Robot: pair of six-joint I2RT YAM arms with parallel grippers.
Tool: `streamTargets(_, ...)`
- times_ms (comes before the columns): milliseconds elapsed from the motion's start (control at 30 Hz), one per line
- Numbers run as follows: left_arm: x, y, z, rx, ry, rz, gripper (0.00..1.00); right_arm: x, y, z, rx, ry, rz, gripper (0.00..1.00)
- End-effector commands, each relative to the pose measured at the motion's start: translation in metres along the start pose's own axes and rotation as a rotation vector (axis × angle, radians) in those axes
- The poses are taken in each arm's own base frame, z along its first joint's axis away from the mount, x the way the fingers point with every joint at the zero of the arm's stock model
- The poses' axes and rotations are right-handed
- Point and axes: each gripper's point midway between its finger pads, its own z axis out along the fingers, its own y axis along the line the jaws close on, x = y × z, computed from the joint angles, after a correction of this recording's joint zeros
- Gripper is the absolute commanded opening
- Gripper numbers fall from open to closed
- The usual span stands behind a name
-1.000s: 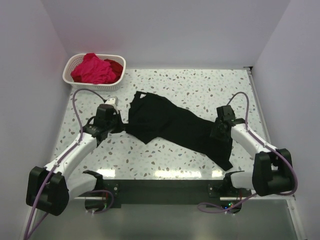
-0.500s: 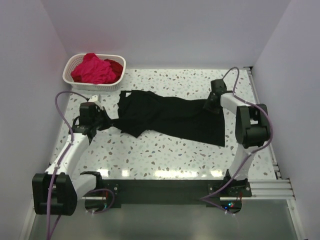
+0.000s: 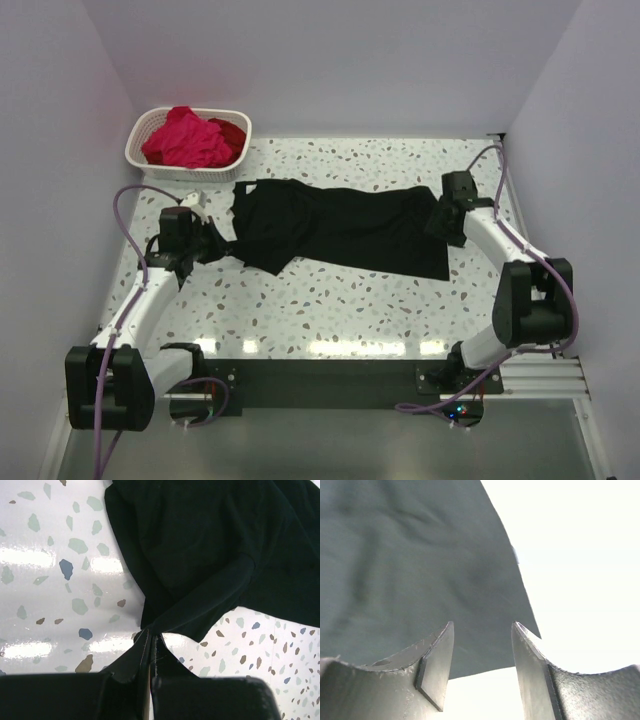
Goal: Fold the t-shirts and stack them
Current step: Flatten the tshirt out
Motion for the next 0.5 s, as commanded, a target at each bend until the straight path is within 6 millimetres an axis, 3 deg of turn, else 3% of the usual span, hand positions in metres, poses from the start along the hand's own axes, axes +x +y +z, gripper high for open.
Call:
streamTargets(0, -0.010, -0.007, 0.000, 0.046, -0.043, 0.015, 0.00, 0.030, -0.041, -0.005, 0.104, 0.059, 0.010, 0.53)
streamTargets(133, -0.011, -0.005, -0.001, 0.035, -0.052, 0.017, 0.00, 0.056, -0.056, 0.005, 0.102, 0.126, 0.037, 0.52)
streamTargets(467, -0.014, -0.004, -0.003, 0.022, -0.066, 0.020, 0.00, 0.083, -0.050, 0.023, 0.062, 0.197, 0.068, 0.51)
